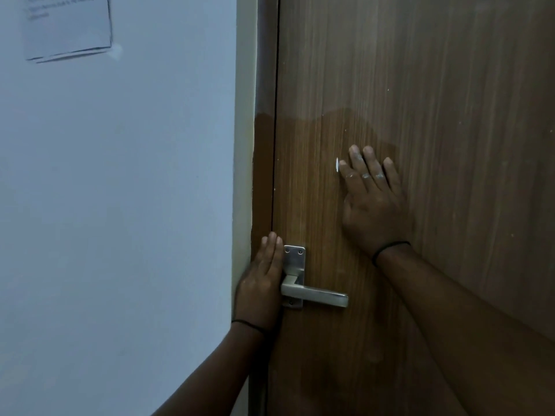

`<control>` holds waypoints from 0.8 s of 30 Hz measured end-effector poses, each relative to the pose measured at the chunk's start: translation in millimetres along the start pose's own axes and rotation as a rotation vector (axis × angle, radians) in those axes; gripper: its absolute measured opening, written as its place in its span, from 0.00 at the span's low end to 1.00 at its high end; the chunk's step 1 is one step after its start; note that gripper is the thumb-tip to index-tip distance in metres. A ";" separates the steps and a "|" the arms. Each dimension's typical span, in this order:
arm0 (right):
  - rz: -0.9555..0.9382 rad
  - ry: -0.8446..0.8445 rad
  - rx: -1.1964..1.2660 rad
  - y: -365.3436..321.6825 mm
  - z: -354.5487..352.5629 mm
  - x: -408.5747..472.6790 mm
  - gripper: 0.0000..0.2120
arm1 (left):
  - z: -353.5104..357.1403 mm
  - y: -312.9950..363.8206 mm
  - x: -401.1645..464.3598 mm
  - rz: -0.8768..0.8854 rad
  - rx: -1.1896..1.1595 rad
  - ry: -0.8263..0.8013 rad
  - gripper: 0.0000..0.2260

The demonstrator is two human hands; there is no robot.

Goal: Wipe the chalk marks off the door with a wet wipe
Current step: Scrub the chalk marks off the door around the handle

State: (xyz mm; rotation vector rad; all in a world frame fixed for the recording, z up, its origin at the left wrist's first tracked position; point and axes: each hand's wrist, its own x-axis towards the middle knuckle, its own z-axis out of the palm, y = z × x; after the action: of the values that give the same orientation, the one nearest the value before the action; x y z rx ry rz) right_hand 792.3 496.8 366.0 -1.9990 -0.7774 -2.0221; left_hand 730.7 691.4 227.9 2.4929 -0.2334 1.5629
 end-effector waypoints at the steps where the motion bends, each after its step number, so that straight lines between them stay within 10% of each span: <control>1: -0.001 0.000 0.005 -0.2 -0.2 -1.0 0.21 | 5.6 1.1 -9.8 -0.028 -0.014 -0.007 0.38; 24: 0.046 -0.234 -0.052 -10.9 -5.8 -58.7 0.28 | 38.9 -1.6 -116.6 -0.139 -0.062 0.048 0.29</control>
State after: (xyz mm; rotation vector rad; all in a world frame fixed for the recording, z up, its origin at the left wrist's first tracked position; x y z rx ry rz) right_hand 786.1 490.2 306.7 -2.2905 -0.7206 -1.8227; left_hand 714.7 687.4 106.0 2.3664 -0.0979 1.5343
